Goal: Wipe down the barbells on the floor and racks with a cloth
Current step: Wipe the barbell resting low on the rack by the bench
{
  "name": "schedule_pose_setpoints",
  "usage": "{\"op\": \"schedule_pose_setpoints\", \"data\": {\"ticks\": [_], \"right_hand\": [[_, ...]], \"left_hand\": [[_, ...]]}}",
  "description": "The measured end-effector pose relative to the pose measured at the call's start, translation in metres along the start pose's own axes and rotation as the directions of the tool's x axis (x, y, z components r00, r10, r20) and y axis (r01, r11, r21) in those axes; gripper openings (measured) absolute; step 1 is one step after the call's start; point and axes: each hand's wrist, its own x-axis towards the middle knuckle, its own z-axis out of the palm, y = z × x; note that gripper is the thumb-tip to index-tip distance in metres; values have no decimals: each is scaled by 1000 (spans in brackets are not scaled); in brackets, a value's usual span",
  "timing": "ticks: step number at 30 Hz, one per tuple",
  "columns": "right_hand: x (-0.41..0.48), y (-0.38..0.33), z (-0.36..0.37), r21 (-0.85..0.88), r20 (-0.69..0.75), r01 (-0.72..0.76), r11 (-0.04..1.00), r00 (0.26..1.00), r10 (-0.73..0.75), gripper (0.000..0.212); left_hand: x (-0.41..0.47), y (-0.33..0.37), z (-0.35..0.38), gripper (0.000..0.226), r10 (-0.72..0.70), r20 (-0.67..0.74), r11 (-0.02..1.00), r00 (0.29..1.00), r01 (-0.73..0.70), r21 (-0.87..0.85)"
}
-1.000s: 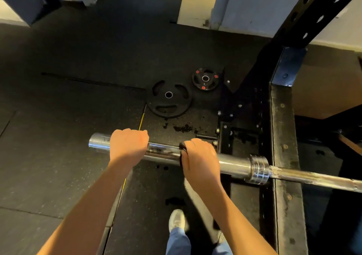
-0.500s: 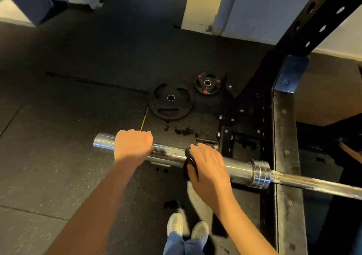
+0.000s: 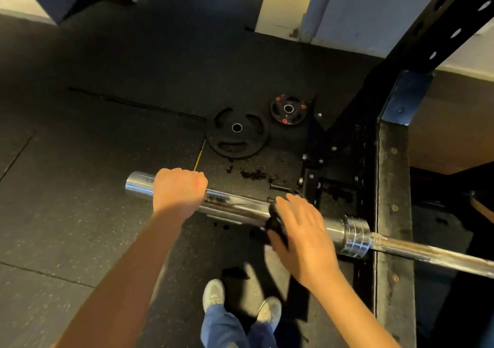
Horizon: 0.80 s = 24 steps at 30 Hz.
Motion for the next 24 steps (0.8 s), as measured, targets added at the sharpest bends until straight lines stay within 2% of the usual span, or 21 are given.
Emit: {"op": "schedule_pose_setpoints", "data": {"ticks": [2,4,7,10,12,14,16,17,19,21,22,24], "right_hand": [[-6,5,1,-45,-33,-74,996,997,72,56],[25,-19,10,-6,37,-139,990,990,139,52],[69,-64,19,64,90,-63,996,994,58,32],[49,-55,15,88,106,-1,996,994,-8,52],[18,-28,8,33,60,-68,997,996,66,57],[6,-12,1,22,32,-220,975,975,219,56],[24,-25,5,76,31,-333,940,943,331,52],[38,-41,11,87,35,-325,942,946,323,52],[58,-76,21,55,84,-207,977,976,203,52],[57,-85,26,60,119,-105,993,988,98,57],[50,-77,23,87,90,-84,993,993,77,58],[34,-50,15,119,-20,-147,982,988,151,47]], "left_hand": [[0,-1,4,13,33,-52,999,998,-34,-22],[0,-3,11,12,76,-169,995,983,-86,-53],[2,-4,24,21,36,-404,988,914,-94,-124],[2,-2,31,25,-11,-434,968,901,-100,-231],[2,-2,36,34,-81,-474,932,877,-101,-347],[4,-2,42,34,-109,-541,899,834,-150,-412],[8,-4,42,32,-96,-592,909,800,-172,-380],[9,-4,41,31,-77,-613,927,786,-170,-334],[11,-5,41,30,-10,-655,969,756,-154,-192],[11,-7,44,32,37,-678,978,734,-166,-126],[11,-7,45,32,40,-694,976,719,-176,-126],[9,-6,47,31,11,-710,973,705,-172,-156]]}}
